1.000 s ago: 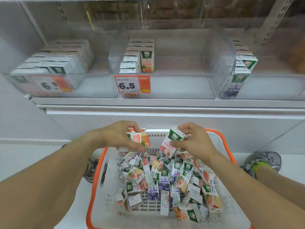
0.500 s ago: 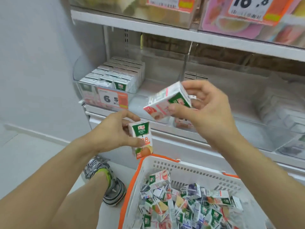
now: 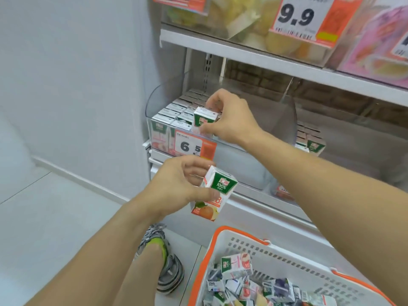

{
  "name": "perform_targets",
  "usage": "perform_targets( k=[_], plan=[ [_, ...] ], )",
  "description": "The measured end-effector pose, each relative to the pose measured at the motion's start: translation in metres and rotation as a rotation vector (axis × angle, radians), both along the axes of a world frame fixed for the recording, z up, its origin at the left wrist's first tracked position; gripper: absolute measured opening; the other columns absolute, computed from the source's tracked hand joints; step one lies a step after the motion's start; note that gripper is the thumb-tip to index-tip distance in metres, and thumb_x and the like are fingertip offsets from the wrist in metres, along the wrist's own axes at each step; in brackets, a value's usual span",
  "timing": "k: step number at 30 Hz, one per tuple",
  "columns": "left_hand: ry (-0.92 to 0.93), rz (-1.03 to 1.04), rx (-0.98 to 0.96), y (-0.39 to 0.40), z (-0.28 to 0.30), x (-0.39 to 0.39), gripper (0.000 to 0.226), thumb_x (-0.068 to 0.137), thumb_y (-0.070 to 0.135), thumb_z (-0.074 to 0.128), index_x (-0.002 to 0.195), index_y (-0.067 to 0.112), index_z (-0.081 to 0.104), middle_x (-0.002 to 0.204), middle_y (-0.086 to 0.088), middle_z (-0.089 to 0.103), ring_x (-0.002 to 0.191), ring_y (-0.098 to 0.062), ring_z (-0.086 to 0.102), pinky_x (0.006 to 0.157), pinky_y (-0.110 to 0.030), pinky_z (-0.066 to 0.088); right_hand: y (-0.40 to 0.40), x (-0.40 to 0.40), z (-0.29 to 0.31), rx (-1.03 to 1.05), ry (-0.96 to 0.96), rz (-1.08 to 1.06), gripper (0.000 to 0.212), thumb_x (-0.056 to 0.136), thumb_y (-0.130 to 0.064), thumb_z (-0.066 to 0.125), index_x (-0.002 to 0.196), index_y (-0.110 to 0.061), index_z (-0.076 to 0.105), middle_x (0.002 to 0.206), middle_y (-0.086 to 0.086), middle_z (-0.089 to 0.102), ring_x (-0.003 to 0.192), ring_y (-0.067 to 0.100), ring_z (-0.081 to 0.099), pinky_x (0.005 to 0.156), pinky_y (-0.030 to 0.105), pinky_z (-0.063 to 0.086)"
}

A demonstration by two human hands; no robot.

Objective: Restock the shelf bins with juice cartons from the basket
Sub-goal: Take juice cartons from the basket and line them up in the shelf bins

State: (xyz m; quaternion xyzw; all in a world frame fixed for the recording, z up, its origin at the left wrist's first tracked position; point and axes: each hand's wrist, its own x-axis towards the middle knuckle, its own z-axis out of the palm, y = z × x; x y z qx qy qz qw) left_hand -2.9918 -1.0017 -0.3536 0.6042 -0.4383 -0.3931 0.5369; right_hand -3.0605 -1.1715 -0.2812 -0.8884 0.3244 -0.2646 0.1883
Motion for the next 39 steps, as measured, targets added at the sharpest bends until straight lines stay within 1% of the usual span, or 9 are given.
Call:
perform_targets(
  k=[7,12,15,18,21,25,29,34,39],
  plan=[
    [0.101,0.092,-0.024,-0.006,-0.005,-0.005,0.045,0.065,-0.005,0.087,0.101,0.014,0.07,0.092,-0.002,0.077,0.075,-0.021,0.072,0.062,-0.029,0.06,0.001,0.001,-0.013,0.036,0.082,-0.021,0.015,0.085,-0.027,0.074,0.088,-0.012,0.077,0.088,-0.002,0.074,0.084,0.013,0.066,0.076,0.024,0.049],
    [0.144,0.112,-0.049,-0.011,-0.004,-0.016,0.044,0.07,0.001,0.086,0.107,0.018,0.069,0.097,-0.001,0.077,0.085,-0.021,0.074,0.067,-0.032,0.06,0.007,-0.026,0.002,0.019,0.253,0.085,0.026,0.097,-0.022,0.056,0.088,-0.007,0.074,0.089,0.012,0.066,0.08,0.016,0.057,0.073,0.027,0.042],
    [0.188,0.108,-0.096,-0.018,0.0,-0.027,0.042,0.077,0.003,0.08,0.115,0.016,0.067,0.103,-0.004,0.076,0.095,-0.023,0.073,0.07,-0.029,0.059,0.015,-0.06,0.023,0.011,0.076,0.111,0.017,0.096,-0.023,0.059,0.102,-0.021,0.075,0.095,-0.008,0.066,0.088,0.009,0.062,0.086,0.029,0.051],
    [0.214,0.085,-0.177,-0.027,0.007,-0.043,0.041,0.083,0.002,0.074,0.121,0.011,0.064,0.108,-0.004,0.076,0.097,-0.018,0.072,0.075,-0.027,0.058,0.028,-0.115,0.036,0.145,0.031,0.199,0.015,0.094,-0.03,0.065,0.106,-0.025,0.072,0.092,-0.013,0.07,0.085,0.003,0.066,0.079,0.032,0.06],
    [0.192,0.029,-0.255,-0.036,0.016,-0.065,0.044,0.084,0.006,0.071,0.127,0.007,0.061,0.116,-0.005,0.073,0.105,-0.018,0.07,0.085,-0.032,0.057,0.038,-0.171,0.036,0.146,0.16,0.151,0.038,0.081,-0.052,0.069,0.115,-0.038,0.064,0.105,-0.015,0.068,0.092,-0.001,0.067,0.083,0.028,0.058],
    [0.171,-0.088,-0.323,-0.052,0.028,-0.106,0.054,0.08,0.016,0.069,0.132,0.006,0.057,0.122,-0.006,0.07,0.115,-0.02,0.065,0.099,-0.039,0.052,0.044,-0.216,0.022,0.264,-0.015,0.114,0.046,0.07,-0.051,0.077,0.111,-0.035,0.064,0.101,-0.008,0.07,0.083,0.01,0.071,0.077,0.04,0.061],
    [0.073,-0.114,-0.414,-0.068,0.035,-0.147,0.045,0.09,0.012,0.067,0.134,0.015,0.056,0.12,0.003,0.069,0.112,-0.01,0.065,0.083,-0.023,0.056,0.035,-0.25,0.016,0.168,-0.222,0.062,0.034,0.078,-0.027,0.082,0.107,-0.031,0.066,0.098,-0.007,0.072,0.08,0.014,0.072,0.072,0.039,0.061],
    [-0.483,0.195,-0.454,-0.095,0.028,-0.153,0.064,0.082,0.032,0.079,0.139,0.028,0.049,0.13,0.009,0.05,0.116,0.003,0.048,0.099,-0.003,0.032,0.005,-0.291,0.021,0.054,-0.332,-0.063,0.038,0.08,-0.013,0.081,0.105,-0.033,0.062,0.104,-0.012,0.07,0.093,0.014,0.071,0.075,0.029,0.059],
    [-0.705,0.181,-0.374,-0.113,0.01,-0.157,0.08,0.071,0.029,0.088,0.14,0.024,0.048,0.129,0.018,0.034,0.11,0.01,0.036,0.095,0.004,0.022,-0.051,-0.292,0.017,0.041,-0.261,-0.265,0.04,0.074,-0.012,0.084,0.105,-0.026,0.063,0.096,-0.011,0.07,0.083,0.006,0.068,0.075,0.02,0.056]
  ],
)
